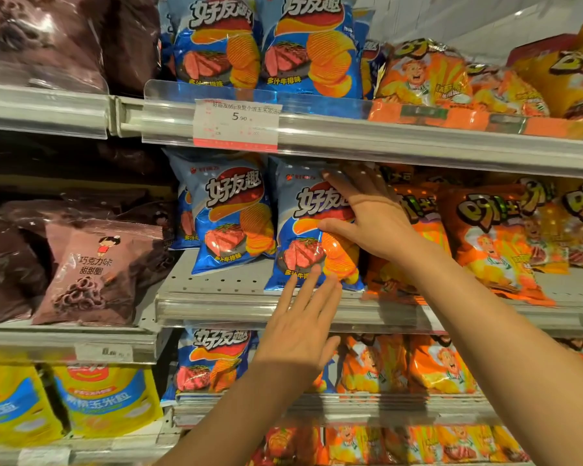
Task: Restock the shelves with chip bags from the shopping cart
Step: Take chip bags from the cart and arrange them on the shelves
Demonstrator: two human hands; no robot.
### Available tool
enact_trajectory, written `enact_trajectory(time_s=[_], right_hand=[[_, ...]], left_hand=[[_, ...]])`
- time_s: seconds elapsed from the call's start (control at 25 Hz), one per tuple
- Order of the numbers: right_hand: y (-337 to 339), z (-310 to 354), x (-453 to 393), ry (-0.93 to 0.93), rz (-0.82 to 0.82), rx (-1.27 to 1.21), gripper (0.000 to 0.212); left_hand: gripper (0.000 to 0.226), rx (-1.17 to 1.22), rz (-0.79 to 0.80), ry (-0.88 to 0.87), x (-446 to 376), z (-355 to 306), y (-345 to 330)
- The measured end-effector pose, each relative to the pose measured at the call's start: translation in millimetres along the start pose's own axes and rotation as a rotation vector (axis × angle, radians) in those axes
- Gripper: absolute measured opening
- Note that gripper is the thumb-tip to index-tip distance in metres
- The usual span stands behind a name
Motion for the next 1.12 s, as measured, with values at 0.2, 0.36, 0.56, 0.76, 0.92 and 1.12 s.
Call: enact_trajectory(time_s=[0.2, 0.36, 0.56, 0.76, 0.92, 1.12], right_hand=[[2.6, 0.2, -1.9, 0.019, 0.065, 0.017, 0.084], [5.0, -3.5, -5.7, -0.053, 0.033, -0.102, 0.072], [-1.0, -6.9, -0.8, -0.030, -0.052, -0.161, 0.071], [-6.3, -15.7, 2.3, -0.133, -0.002, -0.252, 0.096], [15.6, -27.2, 28.6, -0.172, -0.026, -0.444, 0.112], [54.5, -65.2, 88.9, -0.194, -0.074, -0.445, 0.103]], left_hand=[[0.072, 0.025, -0.090, 0.017, 3.0, -14.2, 17.4], [0.081, -0.038, -0.119, 0.134, -18.4, 7.2, 26.6], [0.087, -0.057, -0.112, 0.127, -16.4, 13.2, 12.7], [0.090, -0.020, -0.211, 0.123, -11.7, 5.9, 9.6], [0.071, 0.125, -0.284, 0.209, -6.3, 7.5, 19.9], [0.041, 0.387, -0.557, 0.146, -2.1, -43.2, 48.3]])
Point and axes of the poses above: each hand's wrist, its own x-axis away from the middle knuckle, its own y-axis out of the back of the hand, z = x × y, the point moved 9 cm from there along -x, towards the middle knuckle, and after that the axes turned 12 degrees about -z, right-handed, at the moved point
